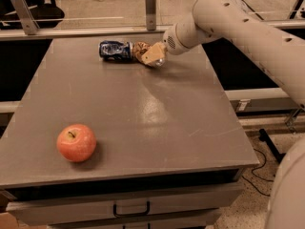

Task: Move orange can near pepsi can

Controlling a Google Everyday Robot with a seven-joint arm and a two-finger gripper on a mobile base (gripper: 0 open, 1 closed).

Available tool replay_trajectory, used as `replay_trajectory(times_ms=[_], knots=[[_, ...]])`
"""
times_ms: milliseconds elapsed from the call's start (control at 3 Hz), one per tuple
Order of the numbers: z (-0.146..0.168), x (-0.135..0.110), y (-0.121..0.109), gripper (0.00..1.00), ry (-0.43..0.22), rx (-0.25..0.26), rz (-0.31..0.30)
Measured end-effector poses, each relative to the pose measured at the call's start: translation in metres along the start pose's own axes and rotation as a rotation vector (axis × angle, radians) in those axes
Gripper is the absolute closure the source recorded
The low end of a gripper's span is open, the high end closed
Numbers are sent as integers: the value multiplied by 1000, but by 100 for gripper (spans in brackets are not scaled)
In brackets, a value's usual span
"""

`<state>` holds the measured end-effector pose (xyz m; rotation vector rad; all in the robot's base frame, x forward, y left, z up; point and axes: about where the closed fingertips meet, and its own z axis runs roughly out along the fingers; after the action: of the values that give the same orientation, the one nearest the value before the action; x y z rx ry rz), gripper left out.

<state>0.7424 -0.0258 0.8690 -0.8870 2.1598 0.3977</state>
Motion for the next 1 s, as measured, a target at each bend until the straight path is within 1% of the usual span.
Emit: replay_trajectory(times_ms=[333, 667, 1000], knots=[[2, 0, 3, 0, 1, -8, 0], [2, 0, 3, 0, 0, -8, 0], [-16, -2, -3, 0, -29, 0, 4]])
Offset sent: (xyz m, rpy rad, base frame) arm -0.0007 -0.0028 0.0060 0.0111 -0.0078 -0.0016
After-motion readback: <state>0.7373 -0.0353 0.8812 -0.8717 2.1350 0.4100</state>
